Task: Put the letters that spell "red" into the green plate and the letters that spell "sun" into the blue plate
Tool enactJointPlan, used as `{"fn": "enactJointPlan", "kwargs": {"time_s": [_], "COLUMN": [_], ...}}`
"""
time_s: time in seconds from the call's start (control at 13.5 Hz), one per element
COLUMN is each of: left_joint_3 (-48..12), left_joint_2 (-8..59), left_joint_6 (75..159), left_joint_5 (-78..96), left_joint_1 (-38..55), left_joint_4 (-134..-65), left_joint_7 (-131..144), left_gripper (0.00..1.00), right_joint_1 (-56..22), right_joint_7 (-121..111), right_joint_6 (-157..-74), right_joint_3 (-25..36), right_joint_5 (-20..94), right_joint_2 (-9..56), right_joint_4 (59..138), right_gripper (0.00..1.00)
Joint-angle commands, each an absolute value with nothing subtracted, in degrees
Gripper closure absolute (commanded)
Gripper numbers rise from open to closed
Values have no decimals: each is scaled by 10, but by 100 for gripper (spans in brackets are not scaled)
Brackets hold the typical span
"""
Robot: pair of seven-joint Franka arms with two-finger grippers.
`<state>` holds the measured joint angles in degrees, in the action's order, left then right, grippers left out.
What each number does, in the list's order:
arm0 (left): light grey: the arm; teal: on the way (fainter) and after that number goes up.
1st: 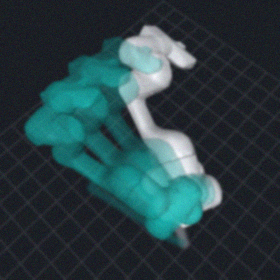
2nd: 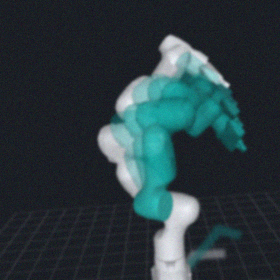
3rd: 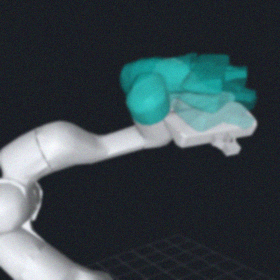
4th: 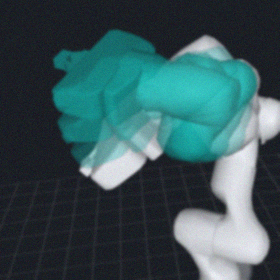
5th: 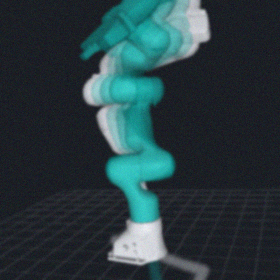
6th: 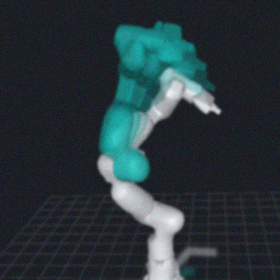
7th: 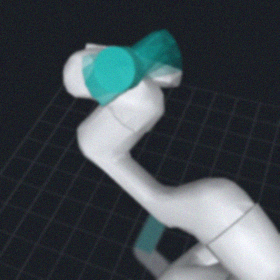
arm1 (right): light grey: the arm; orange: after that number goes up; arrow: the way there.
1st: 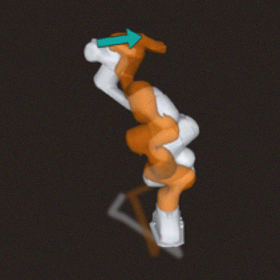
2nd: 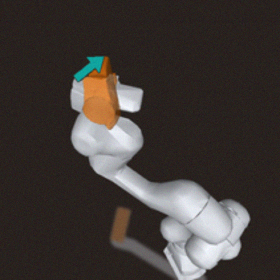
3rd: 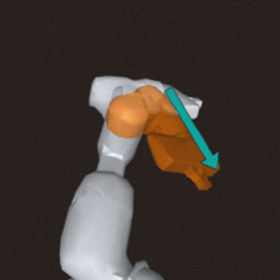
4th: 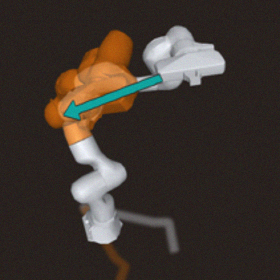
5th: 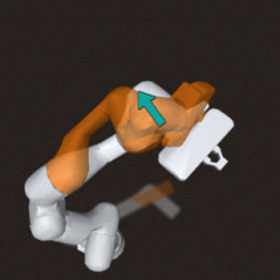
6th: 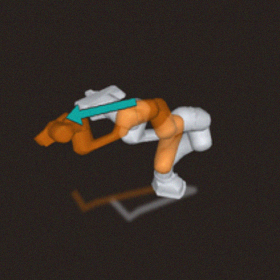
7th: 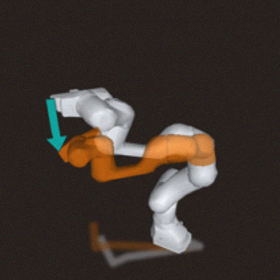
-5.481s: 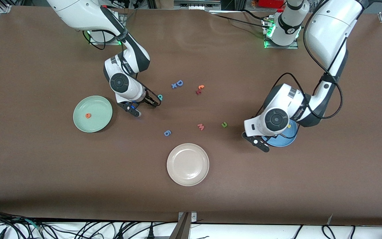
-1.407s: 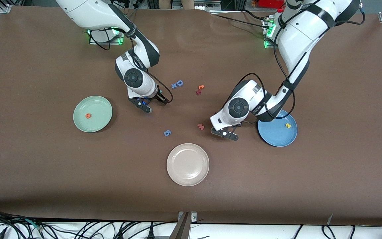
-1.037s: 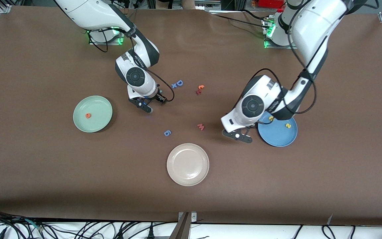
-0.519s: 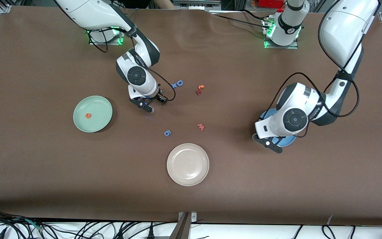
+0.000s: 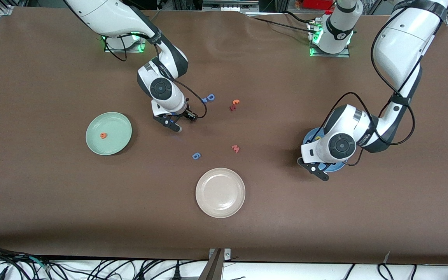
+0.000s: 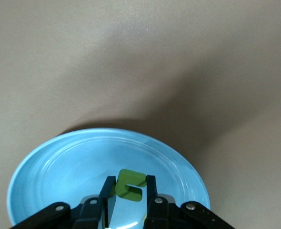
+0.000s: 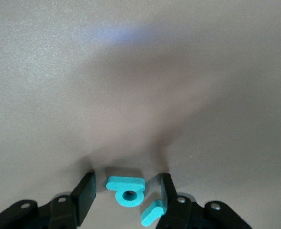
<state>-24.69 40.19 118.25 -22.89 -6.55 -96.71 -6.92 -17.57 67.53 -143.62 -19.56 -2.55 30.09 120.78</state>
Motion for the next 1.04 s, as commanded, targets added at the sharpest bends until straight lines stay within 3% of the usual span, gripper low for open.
{"fn": "enactJointPlan", "kwargs": {"time_s": [0.0, 0.07, 0.15, 0.22, 0.44, 0.81, 0.96], "left_joint_3": [-253, -252, -253, -253, -255, -270, -270], "left_joint_2": [396, 396, 396, 396, 380, 294, 272], "left_joint_6": [1207, 1207, 1206, 1204, 1179, 1101, 1055], "left_joint_5": [-247, -247, -247, -247, -231, -180, -134], "left_joint_1": [-83, -82, -84, -86, -89, -83, -83], "left_joint_4": [-987, -986, -986, -983, -965, -952, -919], "left_joint_7": [-77, -77, -77, -82, -91, -84, -83], "left_gripper": [76, 50, 6, 0, 0, 0, 0], "right_joint_1": [-178, -178, -178, -178, -178, -175, -165], "right_joint_7": [676, 676, 675, 672, 671, 669, 656], "right_joint_6": [-1443, -1443, -1443, -1442, -1442, -1430, -1329], "right_joint_3": [-196, -196, -196, -196, -196, -195, -193], "right_joint_5": [-34, -34, -34, -34, -34, -34, -34], "right_joint_2": [308, 308, 308, 308, 308, 301, 275], "right_joint_4": [1208, 1208, 1208, 1208, 1208, 1198, 1155], "right_gripper": [47, 48, 54, 60, 70, 70, 70]}}
